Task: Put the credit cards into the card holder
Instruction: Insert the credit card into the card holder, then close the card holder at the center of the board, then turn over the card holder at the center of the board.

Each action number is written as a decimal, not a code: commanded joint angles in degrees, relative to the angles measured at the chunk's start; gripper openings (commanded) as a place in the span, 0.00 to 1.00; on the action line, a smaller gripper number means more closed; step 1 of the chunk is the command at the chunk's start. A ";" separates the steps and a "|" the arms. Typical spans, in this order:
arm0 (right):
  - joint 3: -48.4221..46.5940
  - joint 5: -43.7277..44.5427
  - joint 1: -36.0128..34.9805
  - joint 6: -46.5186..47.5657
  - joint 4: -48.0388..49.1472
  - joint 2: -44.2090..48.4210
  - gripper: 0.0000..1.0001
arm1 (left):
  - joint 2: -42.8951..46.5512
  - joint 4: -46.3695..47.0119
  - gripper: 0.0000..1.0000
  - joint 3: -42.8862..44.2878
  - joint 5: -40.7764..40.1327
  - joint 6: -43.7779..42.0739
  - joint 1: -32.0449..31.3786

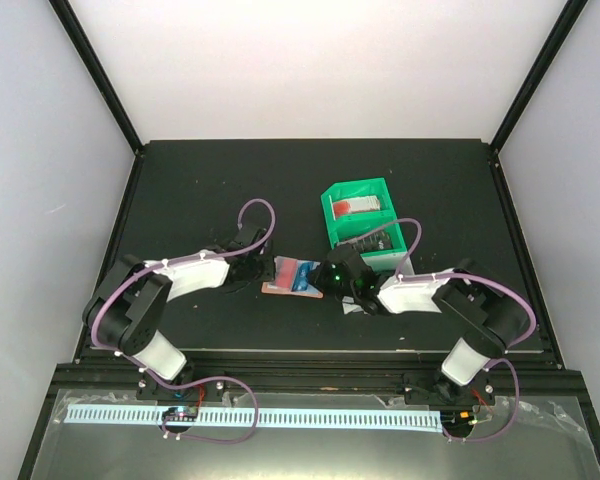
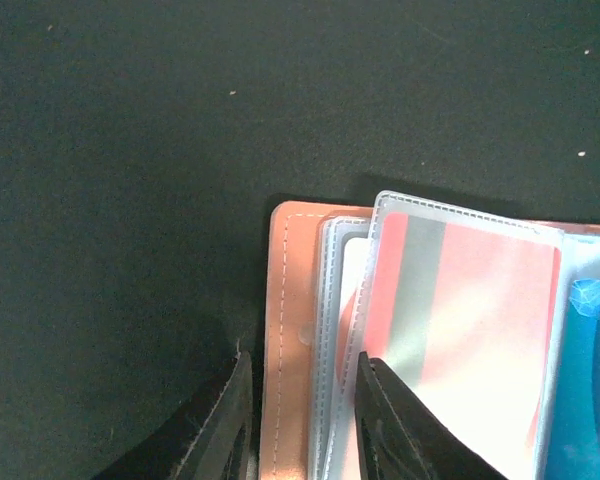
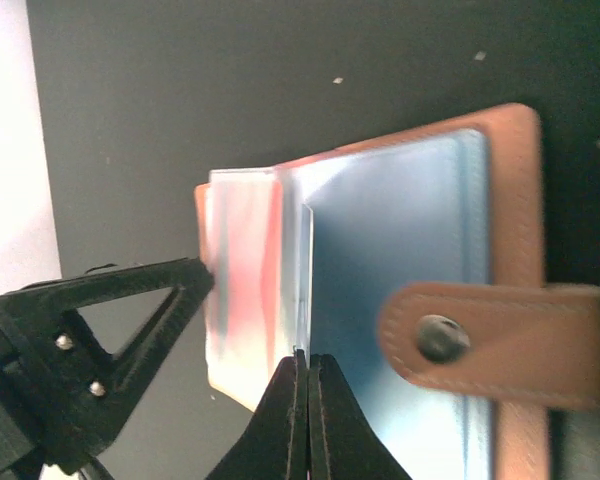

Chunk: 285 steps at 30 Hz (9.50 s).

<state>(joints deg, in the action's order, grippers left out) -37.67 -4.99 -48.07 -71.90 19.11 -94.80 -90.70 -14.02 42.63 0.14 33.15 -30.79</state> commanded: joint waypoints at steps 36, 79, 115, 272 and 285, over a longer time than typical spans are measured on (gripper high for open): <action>1.63 -2.62 1.59 1.58 9.97 -1.45 0.01 | 2.41 -8.87 0.38 -6.25 0.52 0.60 -0.09; 2.27 -5.81 0.38 -3.59 8.70 -7.46 0.01 | 2.55 -7.53 0.42 -6.77 2.42 1.12 -0.04; -8.02 -9.65 -0.87 4.90 6.74 -16.70 0.06 | 3.13 -6.13 0.55 -7.65 3.80 1.04 -0.05; -28.99 -13.72 0.81 35.16 -32.39 -15.44 0.38 | 12.42 15.49 0.12 -24.66 12.20 12.37 5.91; -23.56 -27.22 0.80 32.97 -20.92 -20.00 0.51 | 8.06 17.13 0.10 -25.05 12.90 12.58 5.92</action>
<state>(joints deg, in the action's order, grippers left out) -63.92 -25.06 -46.70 -38.04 -7.01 -111.94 -78.89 11.00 19.62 12.75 45.28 -24.71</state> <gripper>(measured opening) 0.501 0.103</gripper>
